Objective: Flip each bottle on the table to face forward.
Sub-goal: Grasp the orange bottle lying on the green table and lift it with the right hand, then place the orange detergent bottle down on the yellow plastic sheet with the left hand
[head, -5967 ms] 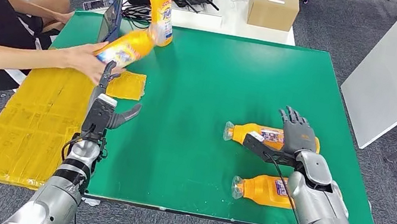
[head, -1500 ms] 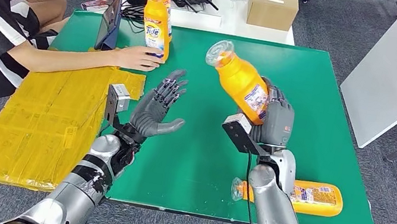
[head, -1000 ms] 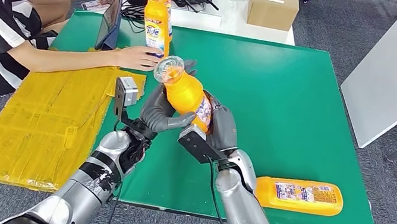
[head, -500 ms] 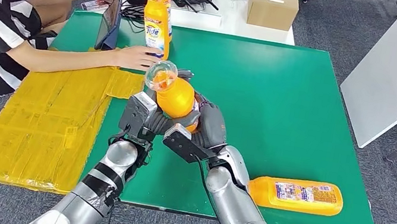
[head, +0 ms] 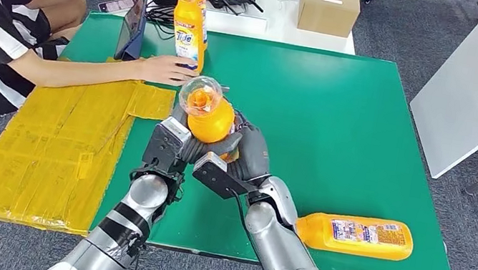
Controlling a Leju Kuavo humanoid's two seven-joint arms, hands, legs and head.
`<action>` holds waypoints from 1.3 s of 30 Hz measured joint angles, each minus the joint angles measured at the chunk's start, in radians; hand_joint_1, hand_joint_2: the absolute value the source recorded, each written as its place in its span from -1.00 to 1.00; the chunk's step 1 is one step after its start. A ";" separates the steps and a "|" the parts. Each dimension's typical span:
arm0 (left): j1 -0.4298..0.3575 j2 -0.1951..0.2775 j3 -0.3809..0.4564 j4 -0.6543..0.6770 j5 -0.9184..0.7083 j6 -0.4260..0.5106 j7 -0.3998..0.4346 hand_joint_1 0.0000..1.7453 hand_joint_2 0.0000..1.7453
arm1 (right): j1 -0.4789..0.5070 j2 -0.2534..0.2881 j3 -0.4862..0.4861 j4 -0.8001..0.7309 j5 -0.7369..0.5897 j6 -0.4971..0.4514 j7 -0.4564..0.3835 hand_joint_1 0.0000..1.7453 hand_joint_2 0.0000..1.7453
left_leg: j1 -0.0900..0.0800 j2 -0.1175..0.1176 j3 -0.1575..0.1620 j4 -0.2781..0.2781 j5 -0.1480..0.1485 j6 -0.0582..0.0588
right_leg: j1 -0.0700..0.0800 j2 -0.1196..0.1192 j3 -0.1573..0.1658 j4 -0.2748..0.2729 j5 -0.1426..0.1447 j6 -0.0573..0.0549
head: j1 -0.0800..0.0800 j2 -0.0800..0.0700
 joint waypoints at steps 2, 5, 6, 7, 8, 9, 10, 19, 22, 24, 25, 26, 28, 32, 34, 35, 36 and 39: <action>-0.017 0.001 0.005 0.000 -0.028 0.039 0.015 1.00 1.00 | 0.010 -0.003 0.002 -0.008 0.010 -0.009 0.006 -1.00 1.00 | 0.000 0.000 0.000 0.000 0.000 0.000 | 0.000 0.000 0.000 0.000 0.000 0.000 | 0.000 0.000; -0.068 0.010 0.027 0.027 -0.110 0.128 0.043 1.00 1.00 | 0.024 -0.010 0.005 -0.042 0.035 -0.021 0.024 -1.00 1.00 | 0.000 0.000 0.000 0.000 0.000 0.000 | 0.000 0.000 0.000 0.000 0.000 0.000 | 0.000 0.000; -0.090 0.016 0.037 0.047 -0.149 0.169 0.051 1.00 1.00 | 0.028 -0.013 0.007 -0.056 0.045 -0.024 0.031 -1.00 1.00 | 0.000 0.000 0.000 0.000 0.000 0.000 | 0.000 0.000 0.000 0.000 0.000 0.000 | 0.000 0.000; -0.113 0.022 0.047 0.072 -0.197 0.216 0.059 1.00 1.00 | 0.033 -0.017 0.009 -0.074 0.055 -0.027 0.037 -1.00 1.00 | 0.000 0.000 0.000 0.000 0.000 0.000 | 0.000 0.000 0.000 0.000 0.000 0.000 | 0.000 0.000; -0.135 0.028 0.057 0.101 -0.250 0.267 0.067 1.00 1.00 | 0.038 -0.021 0.011 -0.092 0.064 -0.030 0.044 -1.00 1.00 | 0.000 0.000 0.000 0.000 0.000 0.000 | 0.000 0.000 0.000 0.000 0.000 0.000 | 0.000 0.000; -0.157 0.036 0.066 0.134 -0.311 0.319 0.080 1.00 1.00 | 0.045 -0.026 0.015 -0.113 0.072 -0.032 0.051 -1.00 1.00 | 0.000 0.000 0.000 0.000 0.000 0.000 | 0.000 0.000 0.000 0.000 0.000 0.000 | 0.000 0.000; -0.177 0.043 0.074 0.167 -0.382 0.367 0.100 1.00 1.00 | 0.053 -0.032 0.019 -0.135 0.079 -0.034 0.058 -1.00 1.00 | 0.000 0.000 0.000 0.000 0.000 0.000 | 0.000 0.000 0.000 0.000 0.000 0.000 | 0.000 0.000; -0.256 0.149 0.120 0.453 -1.118 0.484 0.478 1.00 1.00 | 0.103 -0.114 0.069 -0.304 0.167 -0.012 0.178 -1.00 1.00 | 0.000 0.001 0.000 0.000 0.000 0.000 | 0.000 0.000 0.000 0.000 0.000 0.000 | 0.000 0.000; -0.247 0.186 0.120 0.494 -1.193 0.482 0.518 1.00 1.00 | 0.108 -0.146 0.084 -0.329 0.177 -0.002 0.188 -1.00 1.00 | 0.000 0.000 -0.001 0.000 0.000 0.000 | 0.000 0.000 0.000 0.000 0.000 0.000 | 0.000 0.000; -0.245 0.204 0.121 0.512 -1.201 0.480 0.522 1.00 1.00 | 0.110 -0.160 0.091 -0.340 0.177 0.006 0.191 -1.00 1.00 | 0.000 0.000 -0.001 0.000 0.000 0.000 | 0.000 0.000 0.000 0.000 0.000 0.000 | 0.000 0.000; -0.245 0.208 0.121 0.517 -1.204 0.480 0.524 1.00 1.00 | 0.110 -0.164 0.094 -0.342 0.177 0.010 0.191 -1.00 1.00 | 0.000 0.000 -0.001 0.000 0.000 0.000 | 0.000 0.000 0.000 0.000 0.000 0.000 | 0.000 0.000; -0.245 0.210 0.122 0.520 -1.207 0.481 0.526 1.00 1.00 | 0.110 -0.167 0.095 -0.344 0.177 0.012 0.192 -1.00 1.00 | 0.000 0.000 -0.001 0.000 0.000 0.000 | 0.000 0.000 0.000 0.000 0.000 0.000 | 0.000 0.000; -0.245 0.210 0.122 0.521 -1.207 0.481 0.527 1.00 1.00 | 0.110 -0.167 0.095 -0.344 0.177 0.013 0.192 -1.00 1.00 | 0.000 0.000 -0.001 0.000 0.000 0.000 | 0.000 0.000 0.000 0.000 0.000 0.000 | 0.000 0.000; -0.228 0.243 0.123 0.590 -1.233 0.486 0.537 1.00 1.00 | 0.110 -0.230 0.110 -0.360 0.129 0.072 0.176 -1.00 1.00 | 0.000 0.000 -0.001 0.000 0.000 0.000 | 0.000 0.000 0.000 0.000 0.000 0.000 | 0.000 0.000; -0.190 0.281 0.137 0.651 -1.228 0.486 0.517 1.00 1.00 | 0.111 -0.321 0.118 -0.370 0.067 0.136 0.147 -1.00 1.00 | 0.000 0.000 -0.001 0.000 0.000 0.000 | 0.000 0.000 0.000 0.000 0.000 0.000 | 0.000 0.000; -0.173 0.293 0.146 0.670 -1.221 0.487 0.502 1.00 1.00 | 0.111 -0.357 0.119 -0.371 0.051 0.151 0.136 -1.00 1.00 | 0.000 0.000 -0.001 0.000 0.000 0.000 | 0.000 0.000 0.000 0.000 0.000 0.000 | 0.000 0.000; -0.162 0.299 0.155 0.681 -1.218 0.488 0.492 1.00 1.00 | 0.112 -0.382 0.119 -0.371 0.045 0.157 0.130 -1.00 1.00 | 0.000 0.000 -0.001 0.000 0.000 0.000 | 0.000 0.000 0.000 0.000 0.000 0.000 | 0.000 0.000; -0.154 0.304 0.167 0.702 -1.227 0.492 0.483 1.00 1.00 | 0.112 -0.415 0.120 -0.371 0.045 0.157 0.124 -1.00 1.00 | 0.000 -0.001 -0.001 0.000 0.000 0.000 | 0.000 -0.001 0.000 0.000 0.000 0.000 | 0.000 0.000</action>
